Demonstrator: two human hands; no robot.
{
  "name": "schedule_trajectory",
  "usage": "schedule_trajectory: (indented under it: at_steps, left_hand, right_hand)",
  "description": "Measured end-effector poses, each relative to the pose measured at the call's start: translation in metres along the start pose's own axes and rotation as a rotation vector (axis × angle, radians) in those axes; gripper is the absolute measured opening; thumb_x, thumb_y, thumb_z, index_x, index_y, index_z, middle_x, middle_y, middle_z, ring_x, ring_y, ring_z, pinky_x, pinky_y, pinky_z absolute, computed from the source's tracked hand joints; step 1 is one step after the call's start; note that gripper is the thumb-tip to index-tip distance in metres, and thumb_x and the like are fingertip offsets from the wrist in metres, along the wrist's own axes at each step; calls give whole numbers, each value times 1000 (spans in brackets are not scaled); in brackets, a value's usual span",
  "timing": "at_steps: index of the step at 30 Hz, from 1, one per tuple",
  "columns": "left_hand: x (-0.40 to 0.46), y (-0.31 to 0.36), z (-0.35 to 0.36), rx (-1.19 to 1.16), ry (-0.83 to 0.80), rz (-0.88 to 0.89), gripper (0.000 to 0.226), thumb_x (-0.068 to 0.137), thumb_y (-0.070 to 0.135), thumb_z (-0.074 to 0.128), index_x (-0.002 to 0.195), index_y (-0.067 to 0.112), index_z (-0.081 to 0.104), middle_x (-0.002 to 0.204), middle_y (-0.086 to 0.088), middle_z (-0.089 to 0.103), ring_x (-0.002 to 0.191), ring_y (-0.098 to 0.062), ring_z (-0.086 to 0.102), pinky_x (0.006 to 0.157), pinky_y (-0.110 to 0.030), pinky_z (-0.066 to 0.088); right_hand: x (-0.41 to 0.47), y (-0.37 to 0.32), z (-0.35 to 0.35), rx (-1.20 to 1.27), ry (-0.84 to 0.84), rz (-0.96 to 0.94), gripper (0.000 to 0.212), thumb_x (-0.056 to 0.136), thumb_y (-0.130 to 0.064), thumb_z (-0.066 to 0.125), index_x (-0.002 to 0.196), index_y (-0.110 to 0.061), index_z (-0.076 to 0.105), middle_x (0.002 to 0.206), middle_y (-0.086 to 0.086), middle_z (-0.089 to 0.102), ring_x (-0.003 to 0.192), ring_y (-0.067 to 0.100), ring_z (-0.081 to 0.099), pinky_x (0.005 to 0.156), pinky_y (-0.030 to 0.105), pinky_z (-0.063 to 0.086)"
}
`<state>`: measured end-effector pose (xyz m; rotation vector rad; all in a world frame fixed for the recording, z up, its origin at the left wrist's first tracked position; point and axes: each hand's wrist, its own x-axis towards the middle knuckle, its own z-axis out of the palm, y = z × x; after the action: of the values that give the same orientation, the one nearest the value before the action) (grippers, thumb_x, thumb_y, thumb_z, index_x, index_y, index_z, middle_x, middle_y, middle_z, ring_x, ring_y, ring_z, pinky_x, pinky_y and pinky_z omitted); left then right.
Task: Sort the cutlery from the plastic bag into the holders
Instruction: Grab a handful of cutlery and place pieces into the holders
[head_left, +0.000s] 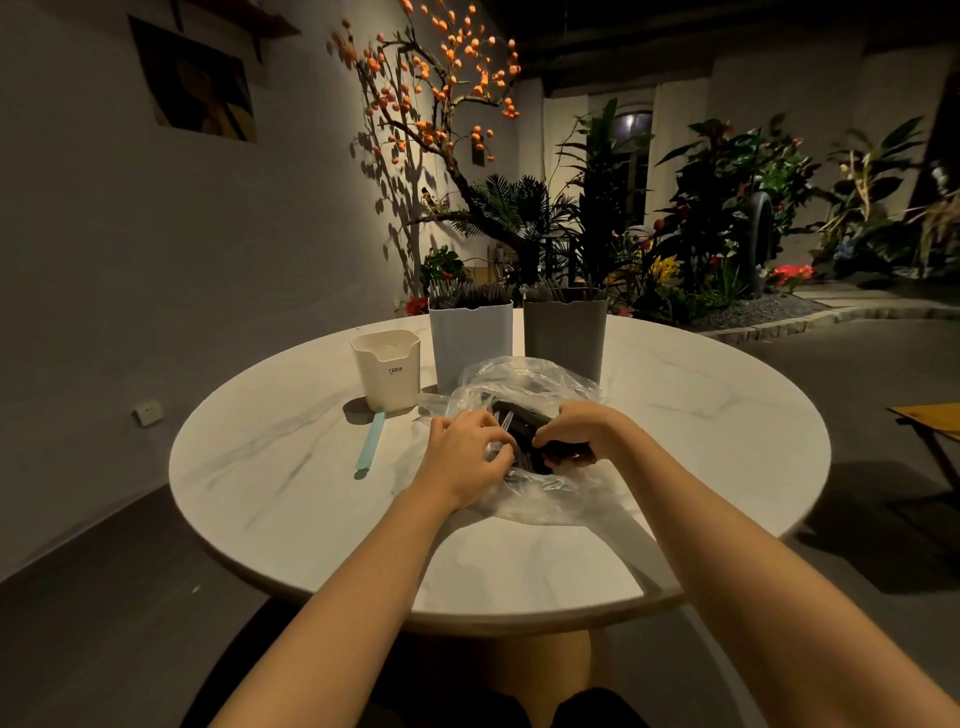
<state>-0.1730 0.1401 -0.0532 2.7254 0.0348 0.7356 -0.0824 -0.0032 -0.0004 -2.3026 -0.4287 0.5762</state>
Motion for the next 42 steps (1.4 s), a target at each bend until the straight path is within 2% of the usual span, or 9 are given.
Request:
schedule_trajectory:
  at_steps: [3,7,11,15,23,27,34,39,42]
  left_hand:
    - [1,-2,3,7,34,-39,24,95,32,51,105,25,72,116,5,58,110,-10,45,97,-27,21]
    - [2,-5,5,44,82,-104,25,95,33,51,104,22,72,115,4,57,107,-10,46,96,-25,23]
    - [3,-6,7,101,68,-129,28,96,37,49,108,23,70,119,4,56,111,-11,45,100,-29,27]
    - [2,-2,6,124,50,-129,29,98,37,46,114,24,67,123,3,55,115,-12,44,104,-31,27]
    - [1,13,2,66,196,94,23,96,24,53,114,22,67,120,3,62,114,-14,50,105,-24,21]
    - [3,19,2,49,45,172,23,96,28,52,109,23,70,110,3,69,101,-12,57,106,-28,28]
    - [6,13,7,158,-36,-6,31,100,35,44,119,23,66,121,2,63,113,-15,51,106,-33,30]
    - [8,15,9,14,61,-165,18,97,26,52,109,15,60,108,-3,62,94,-16,57,89,-31,51]
    - [9,14,9,-127,131,-269,21,97,20,53,116,16,48,117,-3,52,98,-15,55,89,-28,53]
  right_hand:
    - [0,1,2,-69,30,-12,31,90,-21,65,111,-2,52,76,10,59,62,18,57,62,30,52]
    - [-1,2,5,-179,79,-38,39,90,-27,66,116,-2,52,94,13,56,60,17,52,50,26,43]
    - [3,2,4,-166,48,-44,39,95,-22,59,123,3,52,97,14,58,67,18,55,67,29,49]
    - [2,6,0,-152,34,-45,33,98,-22,54,120,2,53,91,12,56,67,16,52,59,24,45]
    - [-5,17,-18,56,-70,-7,18,101,-15,46,107,1,54,72,8,53,55,13,47,50,20,43]
    - [-11,23,-25,92,-93,-7,18,101,-15,46,109,1,53,73,9,53,56,12,45,51,19,41]
    - [-22,36,-42,151,-154,-31,24,100,-13,49,120,-1,51,73,8,54,56,11,46,45,16,43]
    - [-21,51,-50,173,-213,-58,23,99,-13,51,120,-5,52,76,8,56,58,11,49,49,17,46]
    - [-19,58,-53,154,-264,-72,23,99,-14,52,121,-7,52,76,6,57,59,10,51,52,18,47]
